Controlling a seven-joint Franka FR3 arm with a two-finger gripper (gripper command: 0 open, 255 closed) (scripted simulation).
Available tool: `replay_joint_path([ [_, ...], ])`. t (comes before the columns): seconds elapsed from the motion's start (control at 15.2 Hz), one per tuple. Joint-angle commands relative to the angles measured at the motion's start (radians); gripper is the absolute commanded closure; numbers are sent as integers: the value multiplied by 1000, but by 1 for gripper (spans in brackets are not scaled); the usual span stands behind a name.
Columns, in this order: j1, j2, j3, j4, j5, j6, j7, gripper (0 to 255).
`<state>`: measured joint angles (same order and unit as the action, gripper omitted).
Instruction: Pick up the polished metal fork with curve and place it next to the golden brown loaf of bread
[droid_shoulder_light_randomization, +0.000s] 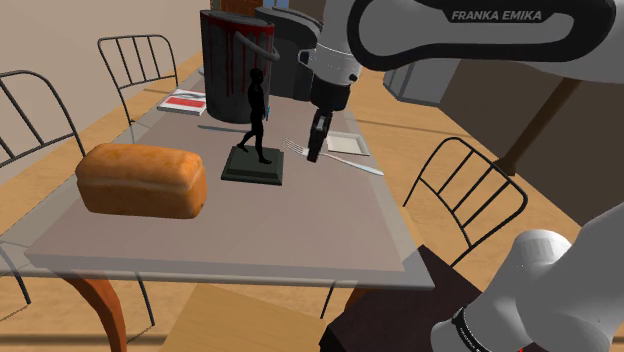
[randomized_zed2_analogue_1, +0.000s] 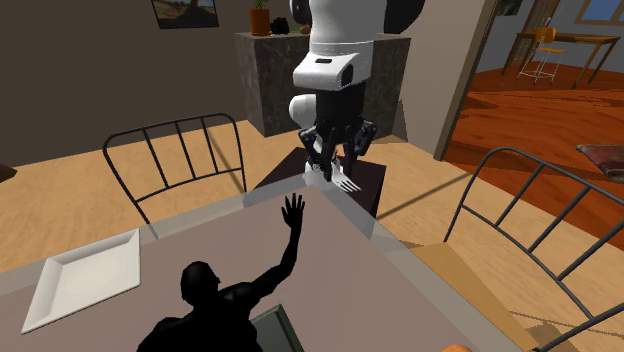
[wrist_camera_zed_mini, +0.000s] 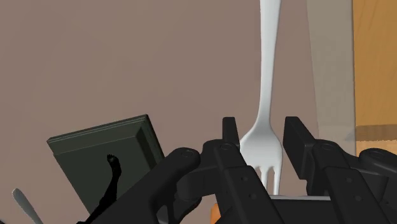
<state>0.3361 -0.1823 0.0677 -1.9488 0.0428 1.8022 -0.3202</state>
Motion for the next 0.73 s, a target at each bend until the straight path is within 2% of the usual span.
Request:
replay_joint_path([
  [0.0, 17, 45, 25, 42, 0, 5, 43, 255],
  [0.66, 118, 294, 136, 337, -45, -39, 264, 255],
])
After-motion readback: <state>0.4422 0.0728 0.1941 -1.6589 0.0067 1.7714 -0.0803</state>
